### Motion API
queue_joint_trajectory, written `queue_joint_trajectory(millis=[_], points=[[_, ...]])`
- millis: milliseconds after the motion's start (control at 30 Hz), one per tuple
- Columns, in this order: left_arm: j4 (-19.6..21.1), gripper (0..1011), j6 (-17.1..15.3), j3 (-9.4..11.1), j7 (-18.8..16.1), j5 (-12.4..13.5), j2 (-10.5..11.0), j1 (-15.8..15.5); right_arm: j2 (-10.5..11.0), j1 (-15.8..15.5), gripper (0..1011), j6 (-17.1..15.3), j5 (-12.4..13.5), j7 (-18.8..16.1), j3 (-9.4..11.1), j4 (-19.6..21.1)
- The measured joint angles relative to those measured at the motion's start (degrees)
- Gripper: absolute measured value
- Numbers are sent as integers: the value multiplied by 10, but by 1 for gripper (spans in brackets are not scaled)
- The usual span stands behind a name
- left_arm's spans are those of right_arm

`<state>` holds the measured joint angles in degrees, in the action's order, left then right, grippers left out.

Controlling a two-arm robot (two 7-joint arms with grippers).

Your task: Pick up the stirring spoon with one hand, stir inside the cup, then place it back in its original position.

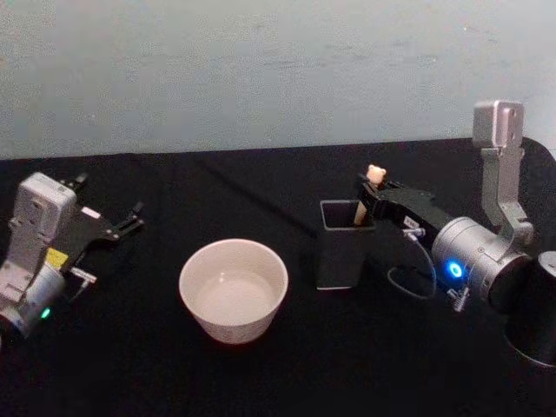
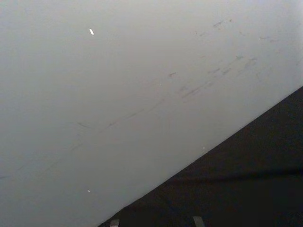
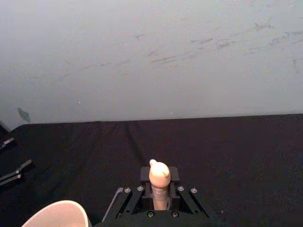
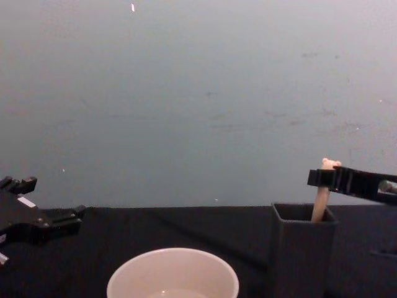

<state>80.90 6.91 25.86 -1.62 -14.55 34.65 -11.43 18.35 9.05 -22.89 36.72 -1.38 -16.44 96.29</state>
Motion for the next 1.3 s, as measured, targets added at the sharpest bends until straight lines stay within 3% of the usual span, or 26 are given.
queue_joint_trajectory(millis=[1300], points=[[0,1001,0,0,0,0,0,0,-2,2,254,-10,-7,-9,-1,-5]])
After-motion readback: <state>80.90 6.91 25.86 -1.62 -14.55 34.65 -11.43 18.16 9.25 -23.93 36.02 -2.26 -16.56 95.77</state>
